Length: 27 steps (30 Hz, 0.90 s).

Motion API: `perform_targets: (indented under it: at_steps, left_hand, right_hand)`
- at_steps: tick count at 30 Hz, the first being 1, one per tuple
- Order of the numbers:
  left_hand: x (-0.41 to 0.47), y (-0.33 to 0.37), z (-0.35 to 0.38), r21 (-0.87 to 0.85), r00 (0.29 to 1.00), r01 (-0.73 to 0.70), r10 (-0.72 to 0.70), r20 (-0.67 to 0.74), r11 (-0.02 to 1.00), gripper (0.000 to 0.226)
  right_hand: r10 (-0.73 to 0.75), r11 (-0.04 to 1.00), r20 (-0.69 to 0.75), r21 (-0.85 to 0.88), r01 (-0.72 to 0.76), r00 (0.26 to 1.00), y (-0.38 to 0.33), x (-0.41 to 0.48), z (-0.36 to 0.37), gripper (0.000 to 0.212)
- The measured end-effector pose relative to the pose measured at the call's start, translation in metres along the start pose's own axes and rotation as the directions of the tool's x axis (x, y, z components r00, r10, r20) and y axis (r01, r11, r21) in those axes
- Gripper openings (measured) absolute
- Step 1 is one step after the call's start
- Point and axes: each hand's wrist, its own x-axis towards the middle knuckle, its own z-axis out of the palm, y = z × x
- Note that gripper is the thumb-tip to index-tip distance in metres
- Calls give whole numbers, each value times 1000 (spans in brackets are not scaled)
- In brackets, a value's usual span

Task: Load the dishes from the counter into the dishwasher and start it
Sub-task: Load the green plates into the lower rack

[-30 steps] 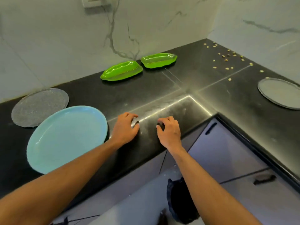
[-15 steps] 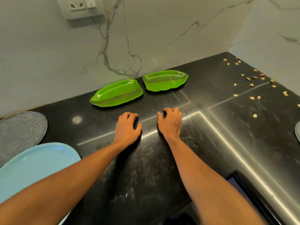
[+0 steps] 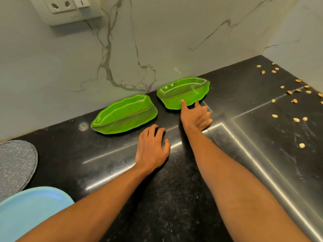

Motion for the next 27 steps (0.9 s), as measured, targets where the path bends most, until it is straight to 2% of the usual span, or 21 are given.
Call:
perform_targets:
  at_steps: [3,5,9,11,17,19,23,27]
  left_hand:
    - [-1,1,-1,16,1000,3,-3,5,1000,38]
    - [0,0,-1,19,1000,0,0,7,1000,38]
    - [0,0,-1,32,1000,-3,3,16,999,38]
    - [0,1,-1,34,1000,-9,9,5,999,37]
    - [1,-1,-2,48,1000,-10,10,0,999,40]
    - [0,1,-2,43,1000,-13,13,5,999,38]
    - [0,1,-4,12,1000,-18,18,-15,1000,34]
    - [-13,4,-6,-111,996,-91,89,-27,990,29]
  right_hand:
    - [87,994,-15,66,-86,996,-7,6,5,57]
    - [160,972,-9,176,-156,987,-10,11,6,48]
    - [306,850,61,433,-301,950,-12,19,-3,32]
    - [331,770,117,540,-340,936,-5,19,-11,29]
    - [211,570,142,786,-240,967,41,-1,-43,24]
    - [233,505,177,818,-274,956,69,-18,-60,24]
    - [309,439,180,844,-308,934,135,-64,-94,22]
    - [366,386,165,869,-310,916,200,-117,-136,21]
